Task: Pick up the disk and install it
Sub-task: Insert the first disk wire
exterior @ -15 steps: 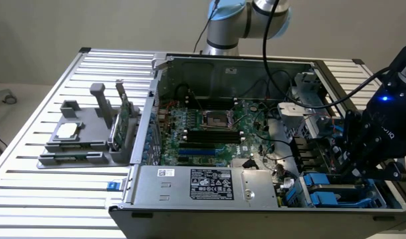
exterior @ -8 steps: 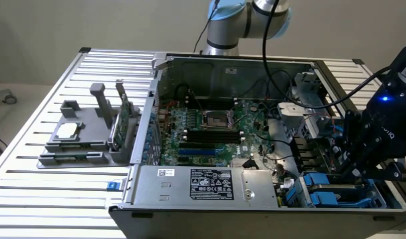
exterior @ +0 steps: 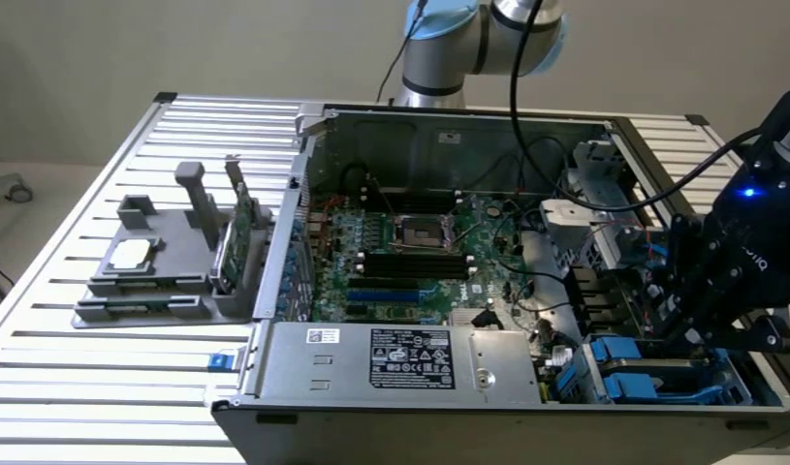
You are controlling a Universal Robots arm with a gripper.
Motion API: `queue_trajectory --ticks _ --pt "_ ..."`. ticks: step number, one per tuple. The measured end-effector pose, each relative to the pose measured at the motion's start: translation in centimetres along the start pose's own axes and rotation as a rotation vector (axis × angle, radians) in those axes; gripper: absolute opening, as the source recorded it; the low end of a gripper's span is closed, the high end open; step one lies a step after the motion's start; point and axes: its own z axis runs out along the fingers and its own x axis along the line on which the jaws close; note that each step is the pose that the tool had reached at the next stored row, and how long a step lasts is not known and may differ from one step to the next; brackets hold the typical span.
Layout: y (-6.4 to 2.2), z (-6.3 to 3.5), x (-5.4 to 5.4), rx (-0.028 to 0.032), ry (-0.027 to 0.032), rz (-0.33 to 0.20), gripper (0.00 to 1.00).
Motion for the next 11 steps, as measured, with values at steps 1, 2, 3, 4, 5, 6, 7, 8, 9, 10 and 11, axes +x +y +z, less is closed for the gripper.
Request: queue_trajectory --ticks 1,2,3,4,5,6,7,8,9,10,11 --pt "-0.02 0.0 0.0 -0.0001 0.0 -0.001 0.17" --pt "-0.04 0.0 0.0 -0.0001 0.0 -0.001 0.17" --pt "-0.05 0.0 0.0 -0.0002 -0.0001 -0.002 0.17" --pt "-0.05 0.0 0.0 -0.0002 0.0 -0.003 0.17" --pt "-0.05 0.0 0.0 -0.0003 -0.0001 -0.004 0.17" --pt "-0.05 0.01 0.0 -0.0004 -0.0001 -0.005 0.17" --pt "-0.05 0.01 0.0 -0.0005 -0.0001 -0.006 0.17" --pt "-0.05 0.02 0.0 -0.0005 -0.0002 -0.007 0.17" --pt "-0.06 0.02 0.01 -0.0006 -0.0002 -0.008 0.17" --pt "-0.05 0.03 0.01 -0.0007 -0.0003 -0.009 0.17" --pt "-0.05 0.03 0.01 -0.0008 -0.0004 -0.01 0.17"
